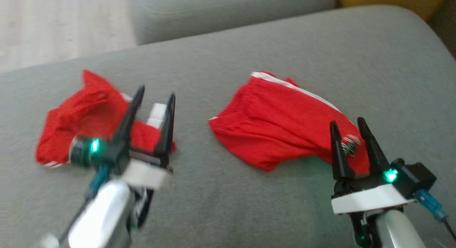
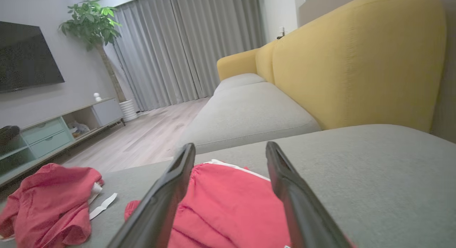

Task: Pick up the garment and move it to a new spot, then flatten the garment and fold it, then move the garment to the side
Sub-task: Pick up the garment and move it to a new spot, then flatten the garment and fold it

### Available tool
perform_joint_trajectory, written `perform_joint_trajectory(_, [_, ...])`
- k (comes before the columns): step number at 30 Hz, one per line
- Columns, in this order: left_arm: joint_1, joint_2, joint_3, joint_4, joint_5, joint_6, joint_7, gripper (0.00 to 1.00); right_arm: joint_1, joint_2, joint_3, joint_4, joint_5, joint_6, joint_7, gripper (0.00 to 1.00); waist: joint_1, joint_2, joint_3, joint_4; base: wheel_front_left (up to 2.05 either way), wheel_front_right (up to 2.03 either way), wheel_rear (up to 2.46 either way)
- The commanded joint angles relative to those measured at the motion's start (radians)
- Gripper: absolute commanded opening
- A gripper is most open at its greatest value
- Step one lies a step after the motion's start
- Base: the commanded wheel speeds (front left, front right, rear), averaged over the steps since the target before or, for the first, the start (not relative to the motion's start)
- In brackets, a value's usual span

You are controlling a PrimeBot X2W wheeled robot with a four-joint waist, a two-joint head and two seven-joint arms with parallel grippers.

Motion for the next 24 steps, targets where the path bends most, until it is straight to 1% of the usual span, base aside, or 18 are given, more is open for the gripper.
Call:
perform_joint_trajectory(1, [0.017, 0.009, 0.057, -0.062, -0.007, 0.016, -0.009, 1.00, -0.006, -0.005, 0.014, -0.028, -0.010, -0.001, -0.011, 1.00, 0.0001, -0.0001, -0.049, 0.070, 0.00, 0.00, 0.00])
perform_joint_trajectory(5, [0.154, -0.042, 0.104, -0.119, -0.022, 0.039, -0.009, 1.00, 0.025, -0.005, 0.007, -0.017, -0.026, -0.001, -0.011, 1.00, 0.0001, -0.0001, -0.066, 0.113, 0.00, 0.00, 0.00])
perform_joint_trajectory(10, [0.266, -0.101, 0.148, -0.151, 0.009, 0.043, -0.009, 1.00, 0.048, -0.005, -0.002, -0.011, -0.037, -0.001, -0.011, 1.00, 0.0001, -0.0001, -0.075, 0.138, 0.00, 0.00, 0.00])
perform_joint_trajectory(13, [0.292, -0.130, 0.170, -0.156, 0.034, 0.026, -0.009, 1.00, 0.048, -0.005, -0.011, -0.014, -0.041, -0.001, -0.011, 1.00, 0.0001, -0.0001, -0.068, 0.149, 0.00, 0.00, 0.00])
perform_joint_trajectory(14, [0.294, -0.146, 0.181, -0.155, 0.050, 0.010, -0.009, 1.00, 0.044, -0.005, -0.016, -0.016, -0.048, -0.001, -0.011, 1.00, 0.0001, -0.0001, -0.060, 0.158, 0.00, 0.00, 0.00])
perform_joint_trajectory(18, [0.273, -0.168, 0.199, -0.145, 0.079, -0.020, -0.009, 1.00, 0.009, -0.005, -0.025, -0.013, -0.069, -0.001, -0.011, 1.00, 0.0001, -0.0001, -0.032, 0.175, 0.00, 0.00, 0.00])
perform_joint_trajectory(21, [0.248, -0.182, 0.209, -0.136, 0.101, -0.038, -0.009, 1.00, -0.057, -0.005, -0.021, 0.009, -0.131, -0.001, -0.010, 1.00, 0.0001, -0.0001, 0.000, 0.191, 0.00, 0.00, 0.00])
perform_joint_trajectory(24, [0.229, -0.198, 0.214, -0.125, 0.116, -0.053, -0.009, 1.00, -0.153, -0.005, -0.041, 0.056, -0.168, -0.001, 0.038, 1.00, 0.0001, -0.0001, 0.031, 0.213, 0.00, 0.00, 0.00])
